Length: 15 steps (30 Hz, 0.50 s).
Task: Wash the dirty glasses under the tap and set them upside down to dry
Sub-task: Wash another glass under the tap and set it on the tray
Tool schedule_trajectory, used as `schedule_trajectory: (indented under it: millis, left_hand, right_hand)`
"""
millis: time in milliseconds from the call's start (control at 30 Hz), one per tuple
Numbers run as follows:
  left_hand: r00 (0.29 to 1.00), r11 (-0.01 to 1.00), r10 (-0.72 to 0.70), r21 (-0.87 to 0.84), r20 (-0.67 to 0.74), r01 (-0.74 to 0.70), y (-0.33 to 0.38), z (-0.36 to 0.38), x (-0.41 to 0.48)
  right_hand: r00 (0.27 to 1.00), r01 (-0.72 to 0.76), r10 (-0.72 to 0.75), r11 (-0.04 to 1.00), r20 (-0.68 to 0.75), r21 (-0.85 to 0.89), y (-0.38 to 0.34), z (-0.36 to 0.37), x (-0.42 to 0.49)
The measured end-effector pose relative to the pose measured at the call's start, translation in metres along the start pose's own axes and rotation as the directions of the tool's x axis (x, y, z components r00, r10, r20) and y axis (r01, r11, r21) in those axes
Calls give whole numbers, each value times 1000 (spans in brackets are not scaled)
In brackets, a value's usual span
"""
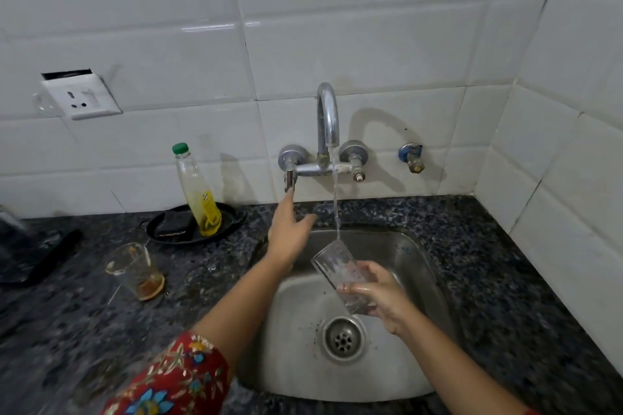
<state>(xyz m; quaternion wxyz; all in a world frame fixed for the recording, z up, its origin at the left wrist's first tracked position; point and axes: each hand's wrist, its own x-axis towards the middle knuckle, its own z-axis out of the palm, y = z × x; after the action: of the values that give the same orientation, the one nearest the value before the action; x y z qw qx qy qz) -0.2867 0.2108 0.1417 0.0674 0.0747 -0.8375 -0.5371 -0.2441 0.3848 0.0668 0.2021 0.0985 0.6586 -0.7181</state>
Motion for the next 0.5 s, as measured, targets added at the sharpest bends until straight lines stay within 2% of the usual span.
schedule_trajectory:
  millis: [100,267,400,500]
  left_hand:
    - [998,996,-68,-48,15,69,-22,12,-37]
    - [1000,994,-21,107,-21,23,-54,27,-75]
    - [999,987,-25,158,-27,29,-59,37,-92]
    - [999,990,-41,137,-6,42,-63,44,-100]
  right_hand:
    - [997,10,-14,999,-74,-45,0,-8,-2]
    - [987,87,-94,994,-127,-65,-10,-20,-12]
    - [954,235,-250,966,-168,-105,-16,-22,-18]
    - [913,332,-371,918,-173,-216,-20,-19,-21]
